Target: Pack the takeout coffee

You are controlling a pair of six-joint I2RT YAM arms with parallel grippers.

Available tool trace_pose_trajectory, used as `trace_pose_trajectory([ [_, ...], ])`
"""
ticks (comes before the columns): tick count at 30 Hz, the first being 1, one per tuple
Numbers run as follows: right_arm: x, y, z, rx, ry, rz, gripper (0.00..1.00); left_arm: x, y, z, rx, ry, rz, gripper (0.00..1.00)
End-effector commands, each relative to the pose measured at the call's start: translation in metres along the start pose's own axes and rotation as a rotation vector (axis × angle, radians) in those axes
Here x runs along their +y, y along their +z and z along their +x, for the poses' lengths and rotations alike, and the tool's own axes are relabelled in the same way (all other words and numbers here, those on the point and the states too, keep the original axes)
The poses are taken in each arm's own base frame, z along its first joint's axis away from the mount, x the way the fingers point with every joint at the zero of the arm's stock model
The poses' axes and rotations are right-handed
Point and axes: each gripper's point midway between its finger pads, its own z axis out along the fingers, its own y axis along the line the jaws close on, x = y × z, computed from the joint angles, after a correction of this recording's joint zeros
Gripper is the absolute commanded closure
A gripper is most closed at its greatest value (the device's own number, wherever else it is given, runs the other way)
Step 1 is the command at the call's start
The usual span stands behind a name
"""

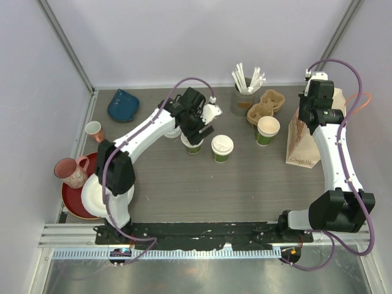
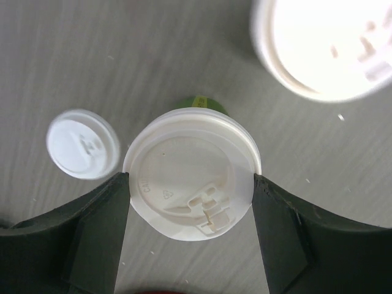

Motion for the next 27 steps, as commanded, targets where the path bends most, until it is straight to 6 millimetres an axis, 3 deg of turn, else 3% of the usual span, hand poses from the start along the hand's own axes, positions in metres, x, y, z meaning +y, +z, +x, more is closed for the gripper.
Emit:
trace_pose_trajectory([
  [1, -0.004, -0.011, -0.017, -0.076, 0.028, 0.003, 0.85, 0.03, 0.001, -0.02, -0.034, -0.035, 0.003, 0.25],
  [8, -0.005, -0.013, -0.019, -0.08, 0.025, 0.005, 0.85, 0.057, 0.028, -0.042, -0.019, -0.076, 0.02, 0.24],
  [16, -0.006, -0.013, -0.019, -0.077, 0.021, 0.008, 0.86, 0.068, 0.05, -0.033, 0.046, -0.086, 0.047, 0.2],
  [21, -0.005, -0.012, -0.019, -0.076, 0.021, 0.006, 0.86, 0.07, 0.048, -0.036, 0.04, -0.096, 0.031, 0.07],
  [24, -0.006, -0.012, -0.019, -0.076, 0.019, 0.008, 0.92, 0.071, 0.037, -0.044, 0.003, -0.108, 0.02, 0.03],
  [25, -0.006, -0.012, -0.019, -0.077, 0.02, 0.008, 0.99, 0.073, 0.028, -0.053, -0.032, -0.106, 0.006, 0.02],
  [27, -0.008, -0.014, -0.021, -0.079, 0.018, 0.016, 0.99, 0.076, 0.018, -0.061, -0.068, -0.113, -0.008, 0.0],
])
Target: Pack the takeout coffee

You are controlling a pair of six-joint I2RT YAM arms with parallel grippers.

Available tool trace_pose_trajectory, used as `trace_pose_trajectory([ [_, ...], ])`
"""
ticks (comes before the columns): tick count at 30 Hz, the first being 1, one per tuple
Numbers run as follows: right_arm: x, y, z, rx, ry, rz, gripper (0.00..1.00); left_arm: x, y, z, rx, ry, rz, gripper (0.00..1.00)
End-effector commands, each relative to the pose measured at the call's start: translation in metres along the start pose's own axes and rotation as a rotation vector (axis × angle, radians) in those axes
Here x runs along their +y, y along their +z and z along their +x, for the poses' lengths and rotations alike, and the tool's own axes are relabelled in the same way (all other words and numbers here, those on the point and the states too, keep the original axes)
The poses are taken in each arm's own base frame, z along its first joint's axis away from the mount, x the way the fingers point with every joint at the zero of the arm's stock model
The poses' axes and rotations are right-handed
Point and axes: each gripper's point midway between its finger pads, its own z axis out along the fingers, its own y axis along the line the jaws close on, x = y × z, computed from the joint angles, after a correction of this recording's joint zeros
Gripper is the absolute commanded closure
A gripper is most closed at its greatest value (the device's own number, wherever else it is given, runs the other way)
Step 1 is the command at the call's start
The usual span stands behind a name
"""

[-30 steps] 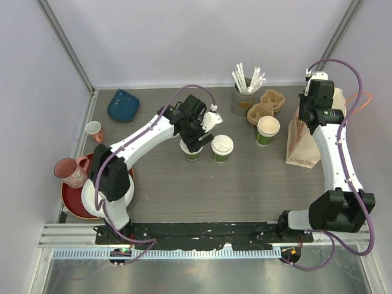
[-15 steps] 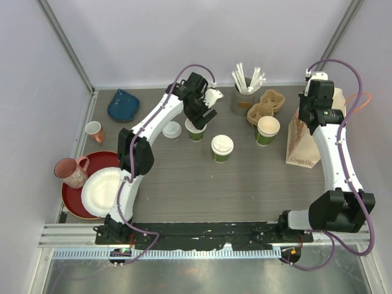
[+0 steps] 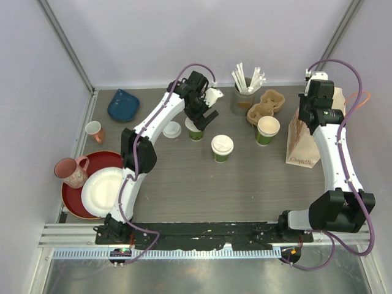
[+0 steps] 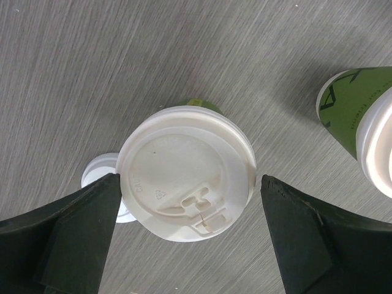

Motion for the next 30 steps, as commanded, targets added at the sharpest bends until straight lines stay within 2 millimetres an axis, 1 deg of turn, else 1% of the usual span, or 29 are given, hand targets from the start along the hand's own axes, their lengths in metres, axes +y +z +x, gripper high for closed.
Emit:
trace_pose_trajectory([
  [1, -0.01, -0.015, -0.022, -0.08, 0.02, 0.024, 0.99, 0.003, -0.038, -0.025, -0.106, -0.006, -0.032, 0.0],
  [2, -0.012, -0.016, -0.023, -0.08, 0.022, 0.032, 0.99, 0.004, -0.048, -0.03, -0.133, -0.001, -0.04, 0.0],
  [4, -0.018, -0.022, -0.029, -0.102, 0.026, 0.058, 0.99, 0.002, -0.056, -0.034, -0.158, 0.003, -0.041, 0.0],
  [5, -0.02, -0.024, -0.032, -0.114, 0.029, 0.067, 0.99, 0.002, -0.064, -0.038, -0.179, 0.005, -0.048, 0.0],
  [10, -0.034, -0.046, -0.054, -0.2, 0.031, 0.102, 0.99, -0.008, -0.081, -0.042, -0.211, 0.003, -0.013, 0.0],
  [13, -0.042, -0.059, -0.067, -0.24, 0.025, 0.128, 0.99, -0.013, -0.094, -0.042, -0.225, -0.001, 0.001, 0.0],
  [14, -0.047, -0.066, -0.072, -0.258, 0.024, 0.141, 0.99, -0.015, -0.098, -0.042, -0.231, -0.004, 0.002, 0.0],
  [15, -0.052, -0.074, -0.081, -0.284, 0.024, 0.154, 0.99, -0.016, -0.111, -0.043, -0.246, 0.001, -0.006, 0.0],
  [16, -0.057, -0.081, -0.086, -0.302, 0.007, 0.169, 0.99, -0.019, -0.112, -0.038, -0.237, 0.001, 0.0, 0.0],
  [17, -0.063, -0.092, -0.094, -0.336, 0.011, 0.187, 0.99, -0.019, -0.118, -0.037, -0.242, 0.002, -0.002, 0.0],
  [18, -0.069, -0.104, -0.105, -0.372, 0.016, 0.203, 0.99, -0.021, -0.131, -0.038, -0.266, 0.011, -0.01, 0.0],
  [20, -0.084, -0.124, -0.116, -0.412, 0.001, 0.258, 0.99, -0.024, -0.137, -0.031, -0.267, 0.008, -0.004, 0.0],
  [21, -0.091, -0.138, -0.127, -0.445, 0.004, 0.28, 0.99, -0.024, -0.14, -0.029, -0.272, 0.007, -0.006, 0.0],
  [22, -0.096, -0.146, -0.131, -0.459, 0.001, 0.295, 0.99, -0.026, -0.148, -0.027, -0.286, 0.008, -0.01, 0.0],
  [23, -0.098, -0.153, -0.137, -0.476, -0.018, 0.296, 0.99, -0.024, -0.152, -0.024, -0.29, 0.005, -0.013, 0.0],
  [24, -0.1, -0.169, -0.149, -0.528, -0.014, 0.283, 0.99, -0.023, -0.156, -0.023, -0.294, -0.003, -0.019, 0.0],
  [25, -0.098, -0.177, -0.156, -0.563, -0.018, 0.26, 0.99, -0.024, -0.163, -0.02, -0.301, -0.012, -0.024, 0.0],
  [26, -0.084, -0.187, -0.169, -0.63, -0.041, 0.169, 0.99, -0.017, -0.17, -0.017, -0.307, -0.032, -0.039, 0.0],
  [27, -0.08, -0.207, -0.181, -0.699, -0.04, 0.125, 0.99, -0.015, -0.174, -0.014, -0.31, -0.05, -0.042, 0.0],
  [28, -0.074, -0.219, -0.189, -0.747, -0.044, 0.078, 0.99, -0.012, -0.177, -0.01, -0.313, -0.084, -0.043, 0.0],
  [29, -0.064, -0.232, -0.197, -0.803, -0.048, 0.012, 0.99, -0.002, -0.192, -0.004, -0.333, -0.116, -0.076, 0.0],
  [30, -0.045, -0.255, -0.208, -0.886, -0.089, -0.109, 0.99, 0.005, -0.196, 0.004, -0.325, -0.145, -0.103, 0.0],
])
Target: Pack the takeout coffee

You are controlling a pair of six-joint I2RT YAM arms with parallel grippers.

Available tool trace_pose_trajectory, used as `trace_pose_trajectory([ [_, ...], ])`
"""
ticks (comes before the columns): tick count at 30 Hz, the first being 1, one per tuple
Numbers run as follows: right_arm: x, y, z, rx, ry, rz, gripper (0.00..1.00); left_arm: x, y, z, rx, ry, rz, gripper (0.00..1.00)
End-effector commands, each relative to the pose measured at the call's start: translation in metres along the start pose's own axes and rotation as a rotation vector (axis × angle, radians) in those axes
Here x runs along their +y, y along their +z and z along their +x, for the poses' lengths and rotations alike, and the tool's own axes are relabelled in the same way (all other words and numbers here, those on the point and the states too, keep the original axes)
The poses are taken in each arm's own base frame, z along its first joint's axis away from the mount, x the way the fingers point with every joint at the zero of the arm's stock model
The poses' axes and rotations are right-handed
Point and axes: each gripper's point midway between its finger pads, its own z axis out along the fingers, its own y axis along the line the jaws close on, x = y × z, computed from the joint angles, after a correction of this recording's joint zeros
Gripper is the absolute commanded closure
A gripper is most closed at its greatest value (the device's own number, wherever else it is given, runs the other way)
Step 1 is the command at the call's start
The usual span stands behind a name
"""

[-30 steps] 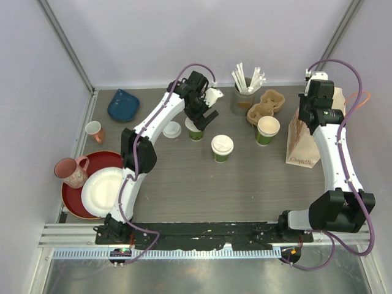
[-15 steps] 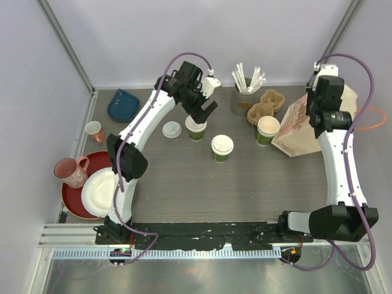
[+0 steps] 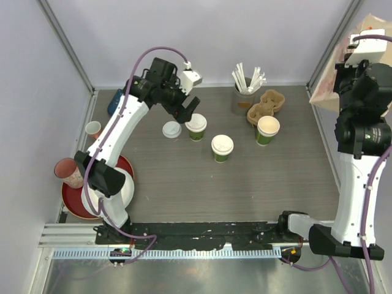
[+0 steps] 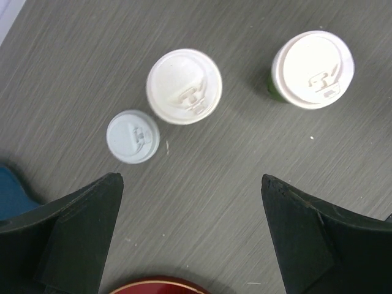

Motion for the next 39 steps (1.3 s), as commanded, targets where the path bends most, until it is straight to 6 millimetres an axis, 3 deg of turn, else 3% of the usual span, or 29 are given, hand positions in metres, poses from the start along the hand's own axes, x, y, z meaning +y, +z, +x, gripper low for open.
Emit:
trace_pose_trajectory([
  [1, 0.026, -0.062, -0.106, -0.394, 0.043, -0.309, 0.99, 0.03, -0.05, 0.001, -0.078, -0.112, -0.119, 0.0],
  [2, 0.028, -0.077, -0.124, -0.456, 0.063, -0.353, 0.99, 0.039, -0.069, 0.003, -0.099, -0.131, -0.165, 0.0],
  [3, 0.05, -0.097, -0.136, -0.518, 0.066, -0.507, 0.99, 0.044, -0.076, 0.011, -0.096, -0.146, -0.187, 0.0],
  [5, 0.062, -0.129, -0.158, -0.617, 0.086, -0.64, 0.99, 0.057, -0.11, 0.016, -0.151, -0.183, -0.259, 0.0],
  [6, 0.079, -0.15, -0.163, -0.643, 0.13, -0.786, 0.99, 0.06, -0.115, 0.026, -0.143, -0.198, -0.276, 0.0],
  [7, 0.077, -0.169, -0.174, -0.711, 0.133, -0.82, 0.99, 0.07, -0.127, 0.035, -0.147, -0.227, -0.313, 0.0],
  [8, 0.086, -0.174, -0.171, -0.717, 0.147, -0.88, 0.99, 0.07, -0.148, 0.038, -0.176, -0.23, -0.35, 0.0],
  [9, 0.094, -0.19, -0.17, -0.727, 0.176, -0.973, 0.99, 0.077, -0.156, 0.048, -0.165, -0.257, -0.396, 0.0],
  [10, 0.088, -0.214, -0.181, -0.824, 0.164, -0.99, 0.99, 0.092, -0.174, 0.06, -0.174, -0.304, -0.464, 0.0],
  [11, 0.098, -0.213, -0.173, -0.805, 0.206, -1.048, 0.99, 0.097, -0.186, 0.066, -0.188, -0.33, -0.498, 0.0],
  [13, 0.1, -0.235, -0.178, -0.845, 0.253, -1.141, 0.99, 0.106, -0.221, 0.076, -0.235, -0.366, -0.588, 0.0],
  [15, 0.105, -0.235, -0.174, -0.827, 0.284, -1.184, 0.99, 0.115, -0.251, 0.09, -0.258, -0.407, -0.68, 0.0],
  [16, 0.106, -0.238, -0.175, -0.824, 0.312, -1.216, 0.99, 0.115, -0.255, 0.095, -0.253, -0.417, -0.695, 0.0],
  [18, 0.114, -0.225, -0.17, -0.785, 0.345, -1.242, 0.99, 0.115, -0.262, 0.104, -0.24, -0.44, -0.714, 0.0],
  [22, 0.136, -0.209, -0.164, -0.702, 0.424, -1.327, 0.99, 0.116, -0.258, 0.118, -0.209, -0.505, -0.71, 0.0],
  [23, 0.138, -0.201, -0.171, -0.742, 0.374, -1.272, 0.99, 0.114, -0.255, 0.118, -0.208, -0.513, -0.694, 0.0],
  [24, 0.171, -0.199, -0.17, -0.693, 0.387, -1.343, 0.99, 0.113, -0.254, 0.119, -0.209, -0.526, -0.686, 0.0],
  [25, 0.202, -0.19, -0.145, -0.537, 0.349, -1.363, 0.99, 0.113, -0.25, 0.119, -0.205, -0.534, -0.671, 0.0],
  [26, 0.21, -0.182, -0.16, -0.595, 0.251, -1.255, 0.99, 0.112, -0.25, 0.118, -0.208, -0.539, -0.663, 0.0],
  [27, 0.231, -0.186, -0.157, -0.574, 0.191, -1.268, 0.99, 0.112, -0.25, 0.119, -0.204, -0.542, -0.665, 0.0],
  [28, 0.281, -0.203, -0.14, -0.487, 0.123, -1.371, 0.99, 0.113, -0.251, 0.12, -0.202, -0.544, -0.671, 0.0],
  [29, 0.284, -0.204, -0.149, -0.513, 0.095, -1.341, 0.99, 0.112, -0.252, 0.119, -0.203, -0.541, -0.676, 0.0],
  [33, 0.312, -0.199, -0.147, -0.539, 0.025, -1.333, 0.99, 0.114, -0.268, 0.123, -0.207, -0.537, -0.74, 0.0],
  [37, 0.341, -0.209, -0.118, -0.52, -0.135, -1.388, 0.99, 0.119, -0.291, 0.123, -0.229, -0.523, -0.834, 0.0],
  [39, 0.359, -0.231, -0.093, -0.522, -0.226, -1.458, 0.99, 0.121, -0.296, 0.126, -0.22, -0.521, -0.862, 0.0],
])
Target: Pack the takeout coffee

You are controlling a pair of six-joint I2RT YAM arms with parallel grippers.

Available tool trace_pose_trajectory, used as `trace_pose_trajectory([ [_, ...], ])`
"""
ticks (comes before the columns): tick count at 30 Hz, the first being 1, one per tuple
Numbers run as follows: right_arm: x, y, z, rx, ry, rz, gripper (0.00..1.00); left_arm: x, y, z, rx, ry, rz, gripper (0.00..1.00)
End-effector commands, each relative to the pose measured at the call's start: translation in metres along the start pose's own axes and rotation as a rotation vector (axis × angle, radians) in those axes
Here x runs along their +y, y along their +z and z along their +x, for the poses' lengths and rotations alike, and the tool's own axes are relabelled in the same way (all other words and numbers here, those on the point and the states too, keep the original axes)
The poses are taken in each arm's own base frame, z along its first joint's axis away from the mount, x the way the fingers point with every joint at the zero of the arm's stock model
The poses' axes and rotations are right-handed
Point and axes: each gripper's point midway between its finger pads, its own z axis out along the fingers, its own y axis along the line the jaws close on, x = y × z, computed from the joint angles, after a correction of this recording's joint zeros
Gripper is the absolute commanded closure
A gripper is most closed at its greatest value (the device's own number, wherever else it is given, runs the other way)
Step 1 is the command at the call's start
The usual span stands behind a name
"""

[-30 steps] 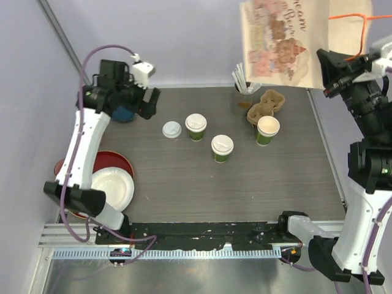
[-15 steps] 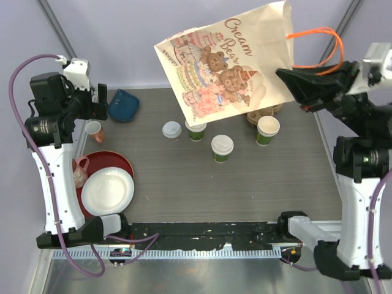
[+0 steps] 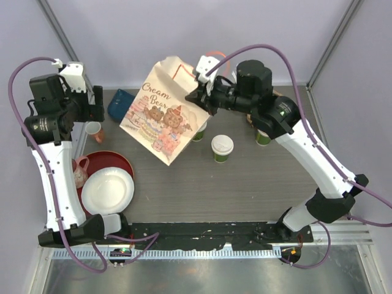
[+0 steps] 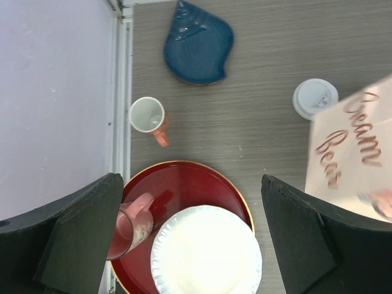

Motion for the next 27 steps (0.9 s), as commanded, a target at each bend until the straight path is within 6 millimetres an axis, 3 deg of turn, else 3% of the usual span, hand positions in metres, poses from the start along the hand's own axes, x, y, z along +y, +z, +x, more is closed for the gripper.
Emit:
trace_pose_trajectory([
  [1, 0.033, -0.014, -0.001, 0.036, -0.243, -0.059, 0.99, 0.021, -0.023, -0.017, -0.081, 0.005, -0.112, 0.0],
  [4, 0.075, -0.003, 0.031, 0.137, -0.311, -0.184, 0.99, 0.018, -0.02, -0.009, -0.061, 0.007, -0.096, 0.0],
  [5, 0.078, 0.0, 0.045, 0.182, -0.387, -0.179, 0.99, 0.014, -0.016, -0.006, -0.054, 0.004, -0.072, 0.0],
  [6, 0.099, 0.007, 0.049, 0.193, -0.425, -0.22, 0.99, 0.011, -0.015, -0.004, -0.047, 0.004, -0.058, 0.0],
  [10, 0.13, 0.015, 0.078, 0.308, -0.526, -0.304, 0.99, 0.0, -0.005, 0.007, -0.008, -0.007, 0.007, 0.0],
  [19, 0.155, 0.037, 0.154, 0.465, -0.566, -0.318, 0.99, -0.047, -0.005, 0.044, 0.114, -0.002, 0.272, 0.02],
  [27, 0.172, 0.032, 0.178, 0.455, -0.559, -0.344, 0.99, -0.05, 0.002, 0.06, 0.158, 0.007, 0.292, 0.02],
])
